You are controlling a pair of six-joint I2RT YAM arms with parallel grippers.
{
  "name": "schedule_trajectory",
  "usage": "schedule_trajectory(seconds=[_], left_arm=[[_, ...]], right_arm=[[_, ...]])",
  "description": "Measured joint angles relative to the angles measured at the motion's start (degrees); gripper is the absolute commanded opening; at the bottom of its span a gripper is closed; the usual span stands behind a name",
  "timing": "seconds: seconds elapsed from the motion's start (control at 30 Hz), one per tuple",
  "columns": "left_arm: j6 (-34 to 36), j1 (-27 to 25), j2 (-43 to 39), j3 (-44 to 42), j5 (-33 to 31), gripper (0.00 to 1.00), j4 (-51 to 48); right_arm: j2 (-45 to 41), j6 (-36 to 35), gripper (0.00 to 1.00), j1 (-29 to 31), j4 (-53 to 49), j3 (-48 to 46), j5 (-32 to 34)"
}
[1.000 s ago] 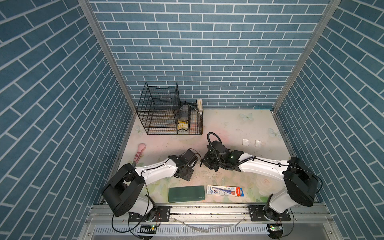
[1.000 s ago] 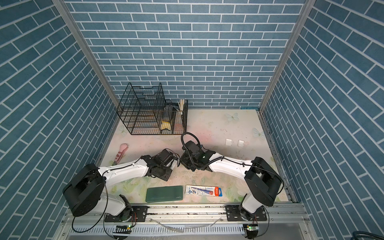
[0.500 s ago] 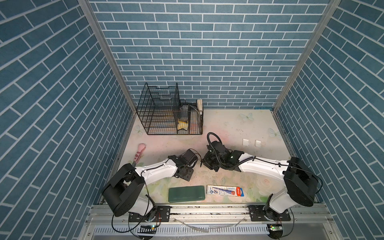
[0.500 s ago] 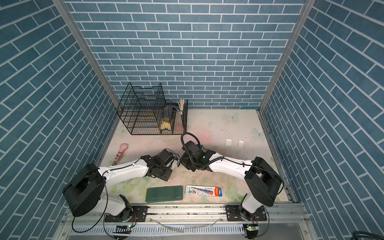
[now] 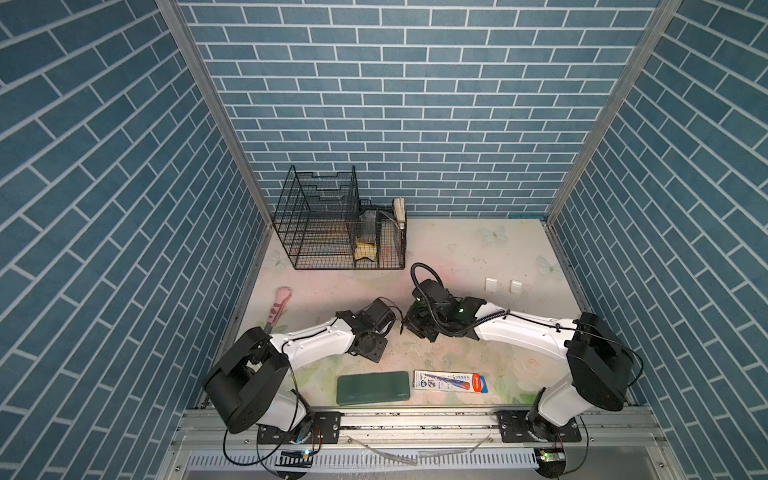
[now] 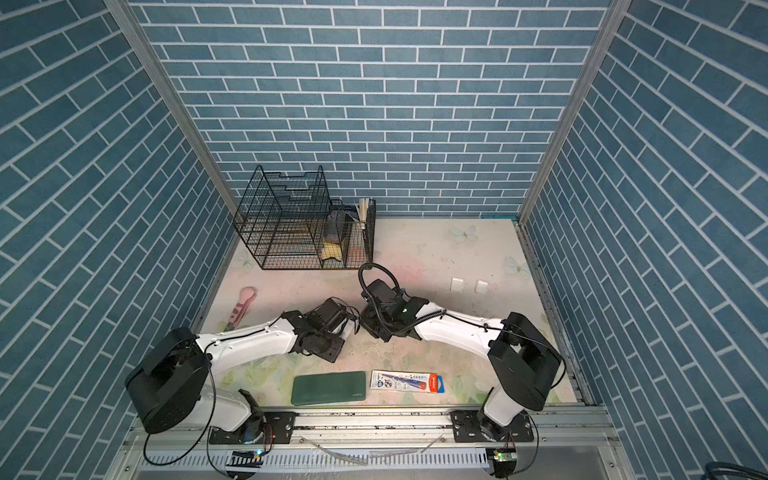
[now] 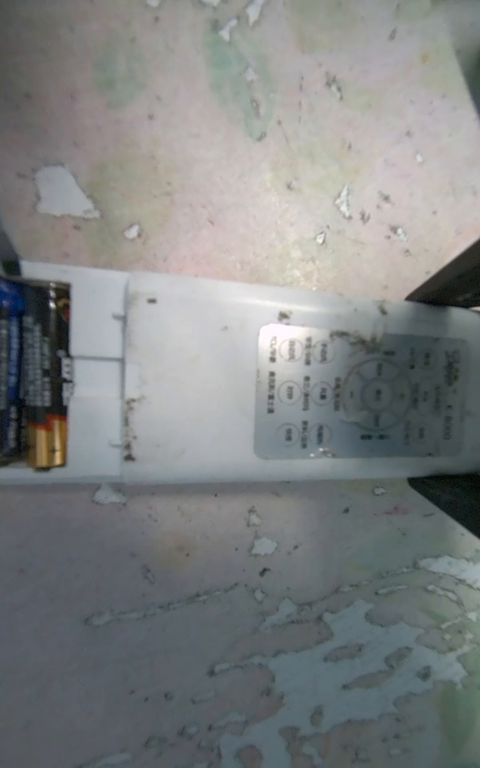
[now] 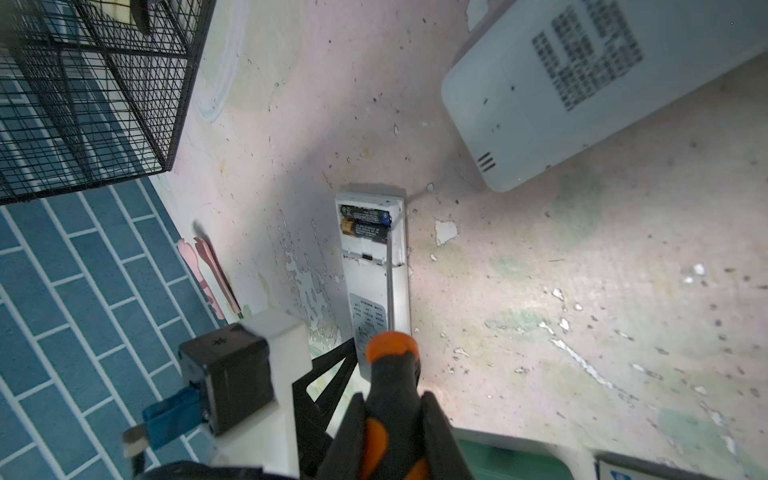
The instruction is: Unload the batteries from the remote control
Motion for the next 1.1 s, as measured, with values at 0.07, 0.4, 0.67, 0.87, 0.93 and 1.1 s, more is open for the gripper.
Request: schedule_trajectory(seconds=[0.07,0.4,0.67,0.87,0.93,1.1], left_arm=[[0.02,0.00,0.00,0.00,0.17,0.38,0.04],[0.02,0.00,-0.02,-0.02,0.15,0.37,0.04],[-1.05,0.68,-0.02,-0.02,-1.33,0.35,-0.35],[-2.10,1.03,0.00,-0.02,-2.91,0.34,-0.72],[-2.23,1.03,0.00,-0.02,-3.23,0.34,-0.81],[-2.34,1.03,0.02,-0.02,-3.69,0.32,-0.87]], right_arm=[[0.76,0.26,0.00,0.00,-0.50,0.87,-0.09],[1.97,0.44,0.00,-0.04,-0.13,1.60,-0.85],[2.51,1.16,0.00,-0.81,8.74,-2.14,-3.32],[3.63,-0.52,0.00,-1.57,14.58,-3.87,-5.53],[3.89,-1.36,0.00,-1.90,15.45,-4.00,-6.25],[4.22,-3.43,0.00,-2.82,15.98,-4.00,-8.13]])
